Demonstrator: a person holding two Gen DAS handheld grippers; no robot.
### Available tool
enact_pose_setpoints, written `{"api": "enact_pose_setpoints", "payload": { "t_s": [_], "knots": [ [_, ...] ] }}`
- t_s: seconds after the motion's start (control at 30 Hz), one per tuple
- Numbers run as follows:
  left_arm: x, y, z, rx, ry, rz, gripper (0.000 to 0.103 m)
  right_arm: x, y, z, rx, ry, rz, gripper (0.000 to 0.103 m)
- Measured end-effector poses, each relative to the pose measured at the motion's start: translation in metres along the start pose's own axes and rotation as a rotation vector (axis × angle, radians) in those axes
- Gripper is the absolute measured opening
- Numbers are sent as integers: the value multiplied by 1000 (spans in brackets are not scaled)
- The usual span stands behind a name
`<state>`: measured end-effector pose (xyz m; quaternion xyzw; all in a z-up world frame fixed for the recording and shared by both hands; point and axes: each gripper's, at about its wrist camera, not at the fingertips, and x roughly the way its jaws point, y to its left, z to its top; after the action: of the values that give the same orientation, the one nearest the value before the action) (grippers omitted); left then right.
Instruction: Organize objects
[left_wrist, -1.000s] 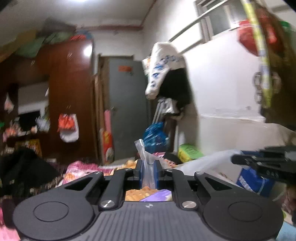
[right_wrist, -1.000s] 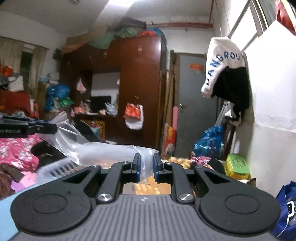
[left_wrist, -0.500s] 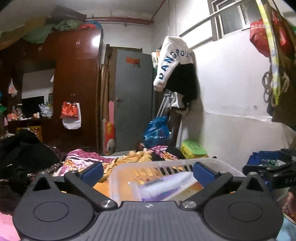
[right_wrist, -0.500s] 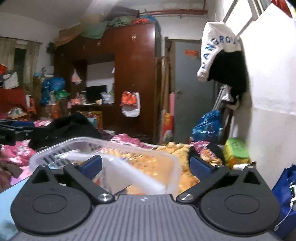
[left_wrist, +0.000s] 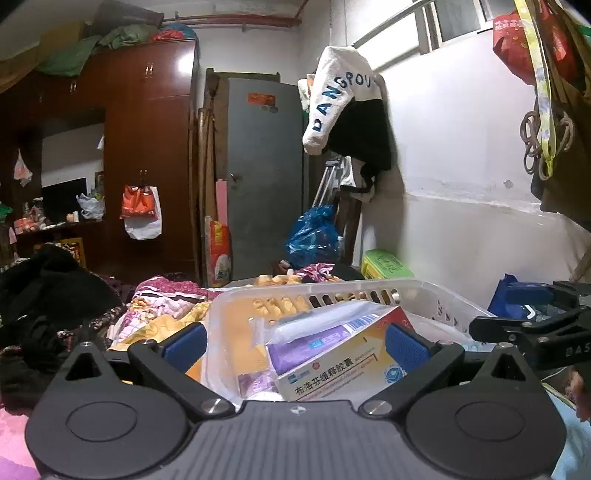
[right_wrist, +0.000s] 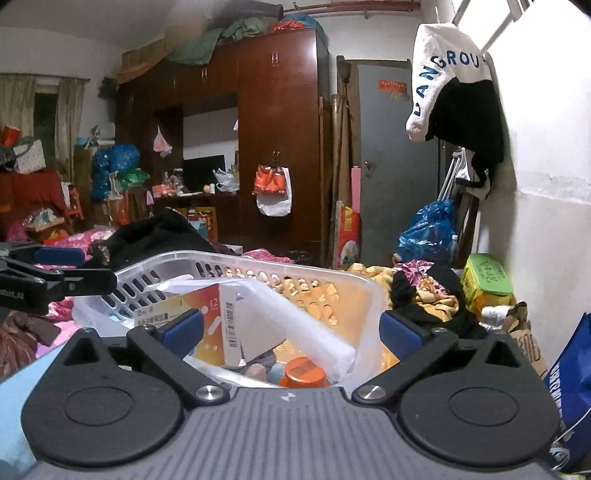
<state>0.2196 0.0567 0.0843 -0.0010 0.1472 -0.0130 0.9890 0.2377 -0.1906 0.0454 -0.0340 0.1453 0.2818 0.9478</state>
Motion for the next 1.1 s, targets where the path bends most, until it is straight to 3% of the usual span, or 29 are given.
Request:
{"api": "enact_pose_setpoints", "payload": {
  "t_s": [0.37, 0.57, 0.7, 0.87, 1.0, 1.1],
  "knots": [
    [-13, -9, -2, -11, 2, 30, 103, -14, 2, -6, 29, 25, 2, 103],
    [-30, -15, -10, -44, 21, 37, 103, -32, 21, -10, 40, 96, -172, 103],
    [-59, -23, -21, -9, 13, 50, 103, -59, 24, -16, 68, 148, -103, 103],
    [-122, -35, -45, -3, -37, 21, 103, -110, 41, -35, 74, 61, -120, 103],
    [-167, -55, -73, 31, -56, 30, 103, -148, 52, -56, 115, 44, -37, 103],
    [-182, -73, -87, 65, -42, 39, 103, -175, 62, -73, 116, 7, -36, 103]
  ]
}}
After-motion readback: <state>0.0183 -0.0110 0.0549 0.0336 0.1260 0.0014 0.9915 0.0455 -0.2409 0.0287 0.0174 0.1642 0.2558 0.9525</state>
